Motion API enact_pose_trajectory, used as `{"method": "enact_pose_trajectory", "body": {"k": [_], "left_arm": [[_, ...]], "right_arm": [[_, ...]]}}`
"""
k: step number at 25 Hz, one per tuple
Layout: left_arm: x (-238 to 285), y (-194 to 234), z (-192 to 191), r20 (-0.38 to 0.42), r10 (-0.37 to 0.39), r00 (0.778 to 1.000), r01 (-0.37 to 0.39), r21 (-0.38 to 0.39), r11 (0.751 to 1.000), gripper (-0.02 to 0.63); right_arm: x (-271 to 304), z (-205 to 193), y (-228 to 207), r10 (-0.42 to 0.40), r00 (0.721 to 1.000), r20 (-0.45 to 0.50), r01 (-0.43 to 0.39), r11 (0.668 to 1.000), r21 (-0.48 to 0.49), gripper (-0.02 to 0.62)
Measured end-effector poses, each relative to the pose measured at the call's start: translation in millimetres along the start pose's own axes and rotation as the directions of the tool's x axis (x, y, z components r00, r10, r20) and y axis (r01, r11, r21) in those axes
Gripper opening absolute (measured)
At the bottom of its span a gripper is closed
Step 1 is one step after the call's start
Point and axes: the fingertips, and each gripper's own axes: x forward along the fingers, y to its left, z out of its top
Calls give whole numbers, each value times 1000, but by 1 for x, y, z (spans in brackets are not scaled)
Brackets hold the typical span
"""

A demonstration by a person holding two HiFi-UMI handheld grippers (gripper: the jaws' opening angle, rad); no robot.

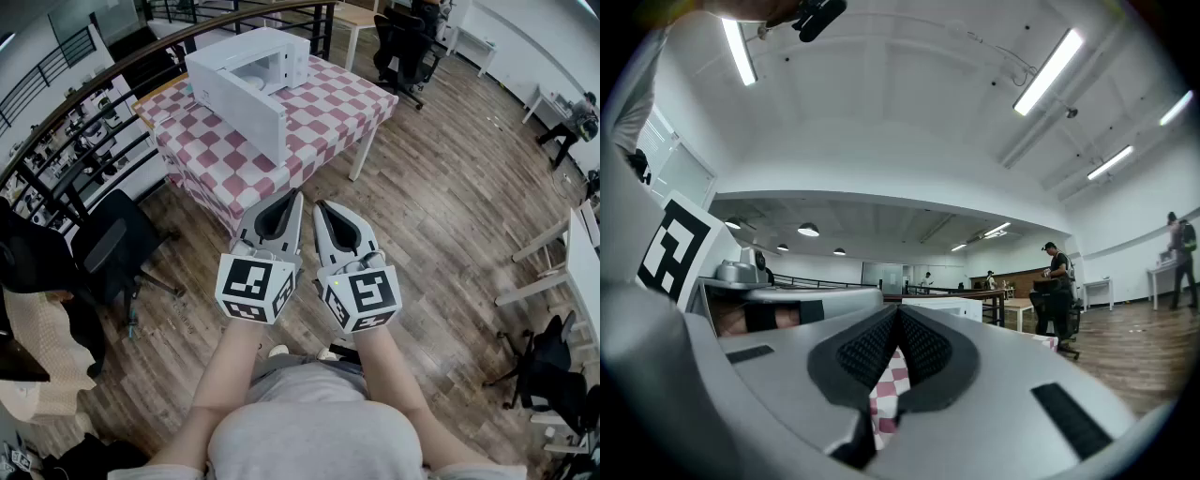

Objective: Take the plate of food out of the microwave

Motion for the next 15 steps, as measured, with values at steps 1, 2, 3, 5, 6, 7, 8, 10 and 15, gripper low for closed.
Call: {"method": "enact_pose_trajectory", "body": {"k": [1,2,3,5,6,7,8,10,15], "left_arm": [[-3,2,1,4,2,1000,-2,-6,1000,3],[-6,4,2,6,4,1000,-4,-12,1000,3],[-8,5,2,8,4,1000,-4,-17,1000,3],[-12,8,2,7,-3,1000,3,-22,1000,3],[-14,10,2,5,-9,1000,9,-23,1000,3],[-15,11,1,3,-14,1000,14,-25,1000,3],[-16,13,0,2,-18,1000,19,-26,999,3],[-20,16,-1,3,-24,1000,24,-30,999,3],[-26,21,-2,6,-44,999,44,-37,998,3]], "right_arm": [[0,1,3,-1,1000,0,1,1000,-1,25],[1,2,6,-2,1000,1,2,1000,-2,25],[1,3,9,-4,1000,1,4,1000,-3,25],[2,4,14,-14,1000,3,14,1000,-2,25],[3,4,16,-20,1000,3,20,1000,-1,25],[4,3,18,-26,1000,3,26,1000,-1,25],[5,3,20,-30,1000,3,30,1000,-1,25],[6,2,25,-34,999,6,34,999,-6,25],[9,1,37,-35,999,12,35,999,-15,25]]}}
